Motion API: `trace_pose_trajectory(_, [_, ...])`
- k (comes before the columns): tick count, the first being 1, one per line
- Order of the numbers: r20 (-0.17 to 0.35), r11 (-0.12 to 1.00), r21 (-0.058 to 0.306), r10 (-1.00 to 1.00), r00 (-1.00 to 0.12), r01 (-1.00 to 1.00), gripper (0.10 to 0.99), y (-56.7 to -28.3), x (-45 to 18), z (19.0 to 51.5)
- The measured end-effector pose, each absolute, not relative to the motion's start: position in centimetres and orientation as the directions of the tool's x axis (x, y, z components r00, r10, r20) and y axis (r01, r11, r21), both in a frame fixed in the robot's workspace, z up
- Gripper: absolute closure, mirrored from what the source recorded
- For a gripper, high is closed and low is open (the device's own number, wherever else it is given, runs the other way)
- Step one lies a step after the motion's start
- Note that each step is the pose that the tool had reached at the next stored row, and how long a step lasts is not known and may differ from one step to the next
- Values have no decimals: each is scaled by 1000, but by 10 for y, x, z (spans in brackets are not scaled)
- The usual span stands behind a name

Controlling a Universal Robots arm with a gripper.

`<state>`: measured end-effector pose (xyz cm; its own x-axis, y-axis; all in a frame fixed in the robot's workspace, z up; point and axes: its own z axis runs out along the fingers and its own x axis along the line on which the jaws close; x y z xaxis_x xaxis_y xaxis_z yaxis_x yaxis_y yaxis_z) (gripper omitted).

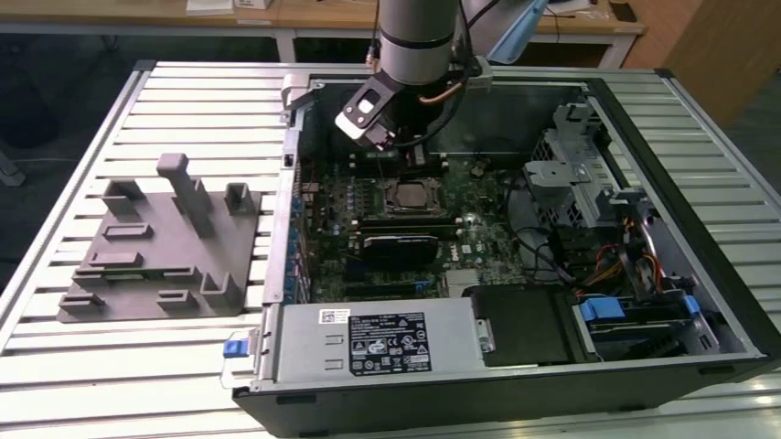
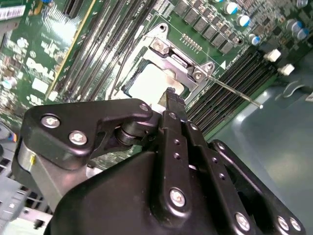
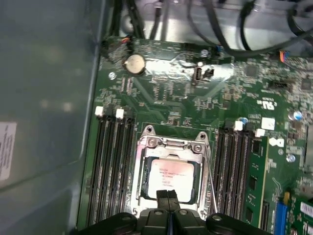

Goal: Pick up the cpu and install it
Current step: 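Close the cpu cover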

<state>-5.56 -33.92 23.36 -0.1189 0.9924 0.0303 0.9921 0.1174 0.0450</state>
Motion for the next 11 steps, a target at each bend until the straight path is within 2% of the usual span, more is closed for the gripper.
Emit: trace_pose_trajectory(11, [30,313,45,949,-314,949,980,-339,-56,233])
